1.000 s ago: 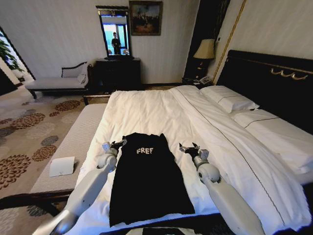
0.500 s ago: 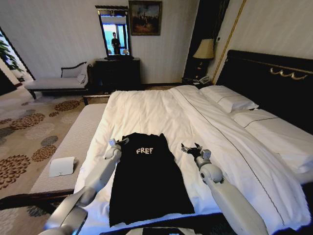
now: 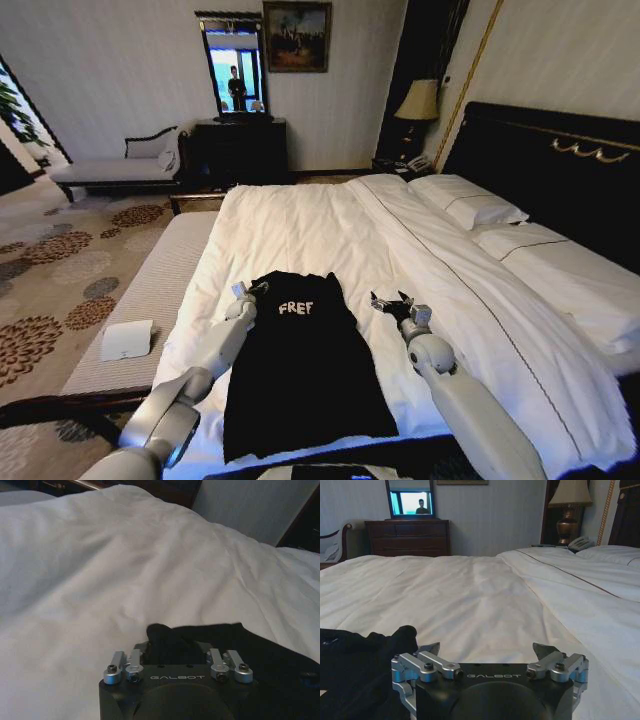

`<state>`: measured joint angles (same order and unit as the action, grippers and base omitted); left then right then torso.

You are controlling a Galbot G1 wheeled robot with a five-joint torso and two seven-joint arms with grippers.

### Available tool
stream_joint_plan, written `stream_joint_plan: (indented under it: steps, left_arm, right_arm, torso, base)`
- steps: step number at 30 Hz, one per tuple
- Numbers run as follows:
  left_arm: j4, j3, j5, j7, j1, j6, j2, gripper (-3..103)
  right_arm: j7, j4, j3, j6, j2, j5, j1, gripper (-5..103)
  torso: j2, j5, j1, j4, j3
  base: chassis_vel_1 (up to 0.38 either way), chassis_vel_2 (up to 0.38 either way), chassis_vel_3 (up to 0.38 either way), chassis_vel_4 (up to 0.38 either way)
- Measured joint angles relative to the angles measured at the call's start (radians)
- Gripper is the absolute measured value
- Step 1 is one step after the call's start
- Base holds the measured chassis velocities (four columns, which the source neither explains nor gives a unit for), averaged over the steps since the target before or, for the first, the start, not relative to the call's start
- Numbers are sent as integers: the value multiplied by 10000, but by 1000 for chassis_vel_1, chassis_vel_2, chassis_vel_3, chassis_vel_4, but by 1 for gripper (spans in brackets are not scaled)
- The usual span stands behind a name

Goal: Fold the clothes on the bed.

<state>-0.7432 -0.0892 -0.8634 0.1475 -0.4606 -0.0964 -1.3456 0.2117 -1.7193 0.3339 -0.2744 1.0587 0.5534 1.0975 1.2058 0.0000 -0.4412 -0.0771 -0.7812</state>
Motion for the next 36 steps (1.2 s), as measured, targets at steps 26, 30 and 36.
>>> stream_joint_plan:
  steps: [26,30,36]
  left_arm:
    - [-805,138,-204,246,-324,68,785,2]
    - [-891,192,-239,254,-432,71,919,2]
    - [-1028,312,-221,378,-415,75,717,2]
  right_arm:
    - [145,2796,-1250,-1216,1226,4645,-3071,100]
    - [-369,4502,-1840,-1323,1856,4924,-4456,100]
    - [-845,7017,-2147,-1198,2567,4776,-5763,100]
  torso:
    - [0,-5,-1,-1,0]
    - [0,-2,-2,5,0]
    - [-1,-1,-3,2,-2]
  base:
    - [0,0,0,0]
    - [0,0,0,0]
    - [0,0,0,0]
